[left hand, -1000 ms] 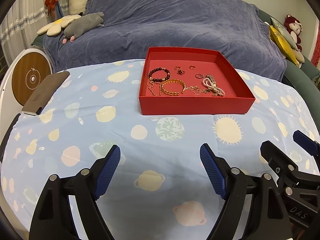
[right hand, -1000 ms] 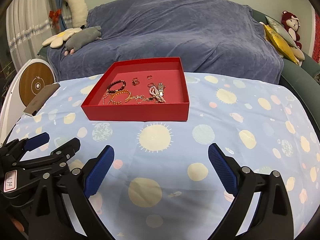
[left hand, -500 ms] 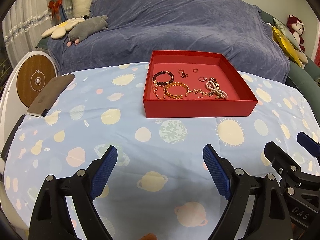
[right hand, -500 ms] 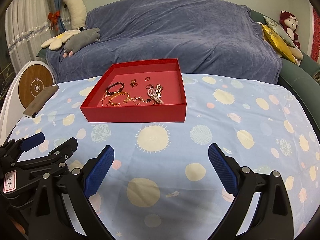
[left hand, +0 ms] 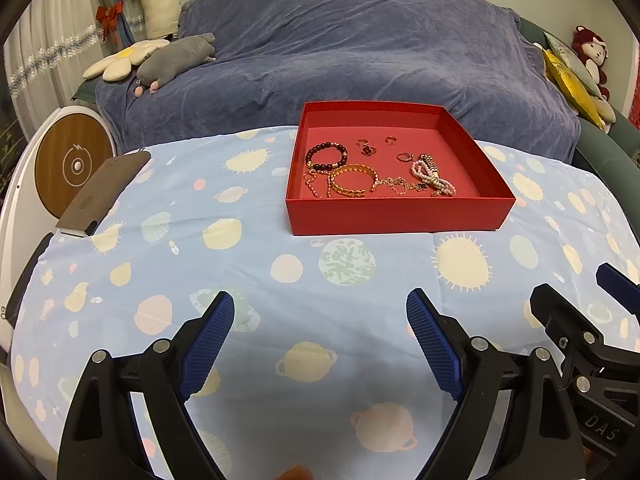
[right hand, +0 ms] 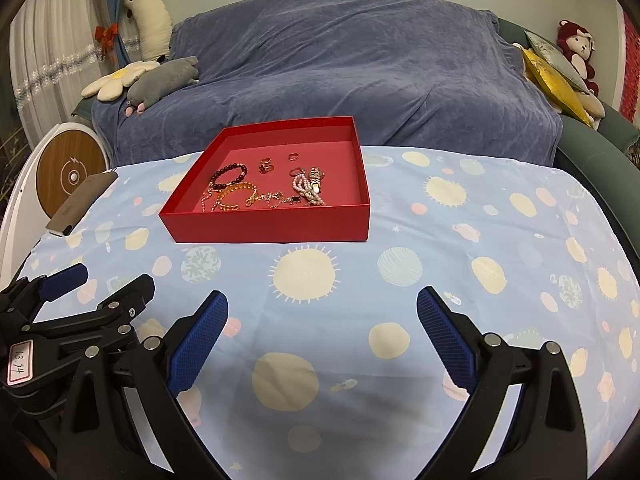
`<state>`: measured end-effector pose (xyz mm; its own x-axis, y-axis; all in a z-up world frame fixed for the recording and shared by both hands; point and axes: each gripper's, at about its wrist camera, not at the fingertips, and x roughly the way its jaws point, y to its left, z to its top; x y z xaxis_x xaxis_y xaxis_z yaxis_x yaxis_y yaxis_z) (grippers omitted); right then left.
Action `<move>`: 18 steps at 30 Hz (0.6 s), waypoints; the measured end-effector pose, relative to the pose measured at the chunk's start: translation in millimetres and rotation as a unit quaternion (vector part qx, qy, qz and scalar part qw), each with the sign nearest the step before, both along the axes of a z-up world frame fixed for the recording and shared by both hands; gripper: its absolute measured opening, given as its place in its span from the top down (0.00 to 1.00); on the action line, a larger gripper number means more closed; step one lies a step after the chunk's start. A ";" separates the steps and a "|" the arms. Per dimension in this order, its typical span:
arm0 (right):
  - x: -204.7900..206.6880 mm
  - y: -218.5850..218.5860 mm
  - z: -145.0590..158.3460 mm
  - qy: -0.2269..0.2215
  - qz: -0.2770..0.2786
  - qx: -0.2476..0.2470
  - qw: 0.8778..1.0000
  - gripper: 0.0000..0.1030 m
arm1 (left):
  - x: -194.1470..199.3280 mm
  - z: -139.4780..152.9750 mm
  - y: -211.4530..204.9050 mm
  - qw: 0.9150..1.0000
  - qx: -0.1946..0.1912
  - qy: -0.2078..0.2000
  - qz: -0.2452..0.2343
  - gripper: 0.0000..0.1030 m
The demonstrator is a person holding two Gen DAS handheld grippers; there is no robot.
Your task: Organize jewelry
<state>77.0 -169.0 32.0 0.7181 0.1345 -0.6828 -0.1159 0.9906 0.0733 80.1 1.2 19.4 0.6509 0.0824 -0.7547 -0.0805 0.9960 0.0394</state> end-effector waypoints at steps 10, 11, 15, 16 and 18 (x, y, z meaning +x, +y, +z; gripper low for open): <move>-2.5 2.1 0.1 -0.002 0.004 -0.004 1.000 0.10 | -0.1 0.0 1.7 1.000 -0.006 0.003 0.010 0.17; -2.7 2.4 0.0 -0.002 0.005 -0.004 1.000 0.09 | -0.3 0.3 1.2 1.000 -0.004 0.002 0.010 0.17; -2.8 2.8 0.1 -0.002 0.004 -0.004 1.000 0.09 | -0.6 0.8 1.1 1.000 -0.003 0.001 0.011 0.17; -2.9 2.9 0.1 -0.002 0.004 -0.004 1.000 0.09 | -0.5 0.7 1.2 1.000 -0.003 0.001 0.011 0.17; -2.6 2.6 0.1 -0.002 0.004 -0.003 1.000 0.09 | -0.6 0.8 1.2 1.000 -0.002 0.000 0.011 0.17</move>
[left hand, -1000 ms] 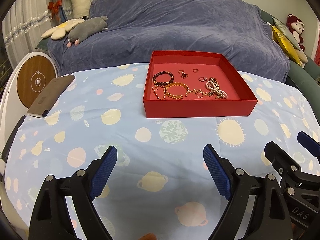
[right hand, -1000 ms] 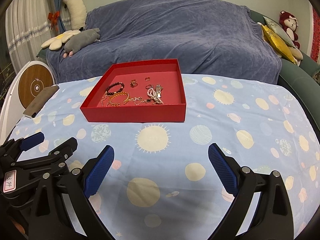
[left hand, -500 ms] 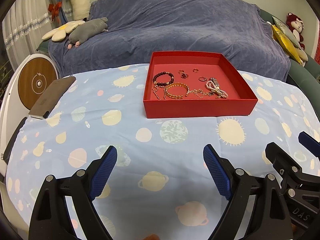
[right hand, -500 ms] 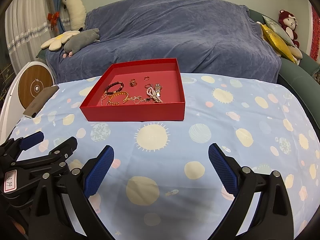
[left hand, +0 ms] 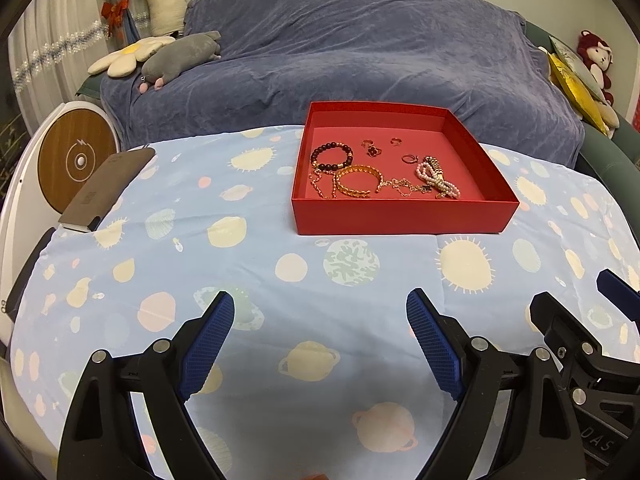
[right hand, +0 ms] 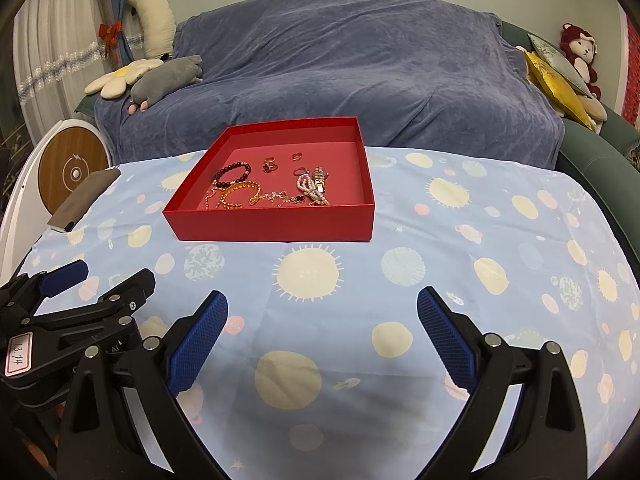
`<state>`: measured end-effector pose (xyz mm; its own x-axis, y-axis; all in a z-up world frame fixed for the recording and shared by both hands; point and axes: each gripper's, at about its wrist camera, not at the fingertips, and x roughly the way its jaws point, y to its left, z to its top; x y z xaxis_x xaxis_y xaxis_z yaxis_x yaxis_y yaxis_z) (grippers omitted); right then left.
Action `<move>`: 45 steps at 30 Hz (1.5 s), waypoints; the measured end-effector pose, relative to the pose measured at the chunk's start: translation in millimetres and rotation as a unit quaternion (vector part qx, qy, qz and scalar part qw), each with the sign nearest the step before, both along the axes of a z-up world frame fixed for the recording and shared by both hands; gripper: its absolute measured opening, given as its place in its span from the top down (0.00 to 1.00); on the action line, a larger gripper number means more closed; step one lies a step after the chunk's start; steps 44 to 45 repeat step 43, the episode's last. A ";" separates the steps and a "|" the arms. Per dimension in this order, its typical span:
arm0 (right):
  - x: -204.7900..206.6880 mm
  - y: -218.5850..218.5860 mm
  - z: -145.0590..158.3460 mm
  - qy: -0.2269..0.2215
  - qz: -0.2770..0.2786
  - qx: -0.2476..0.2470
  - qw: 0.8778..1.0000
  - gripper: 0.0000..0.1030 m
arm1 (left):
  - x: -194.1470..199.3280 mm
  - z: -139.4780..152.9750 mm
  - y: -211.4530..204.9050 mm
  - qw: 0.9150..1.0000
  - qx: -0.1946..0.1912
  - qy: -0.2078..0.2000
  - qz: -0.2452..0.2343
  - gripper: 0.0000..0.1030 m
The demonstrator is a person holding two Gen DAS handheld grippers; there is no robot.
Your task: Organize jewelry
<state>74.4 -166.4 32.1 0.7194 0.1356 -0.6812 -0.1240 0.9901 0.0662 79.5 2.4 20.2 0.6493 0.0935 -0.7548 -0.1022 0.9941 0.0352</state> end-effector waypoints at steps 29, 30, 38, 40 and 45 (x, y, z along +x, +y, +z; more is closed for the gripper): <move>-0.5 -1.6 -0.7 -0.001 -0.004 0.002 1.000 0.09 | -2.0 -1.0 -3.1 1.000 0.006 -0.009 -0.001 0.13; -0.4 -1.6 -0.7 0.000 -0.004 0.003 1.000 0.09 | -2.0 -1.0 -3.0 1.000 0.005 -0.009 -0.001 0.13; -0.8 -2.1 -1.0 -0.001 -0.003 0.002 1.000 0.09 | -2.1 -0.8 -2.6 1.000 0.006 -0.008 0.002 0.13; -1.9 -2.5 -0.9 -0.002 -0.004 0.000 1.000 0.09 | -2.5 -0.3 -2.3 1.000 0.010 -0.011 0.002 0.13; -1.9 -2.4 -0.9 -0.002 -0.004 0.000 1.000 0.09 | -1.7 0.1 -1.8 1.000 0.012 -0.009 0.002 0.13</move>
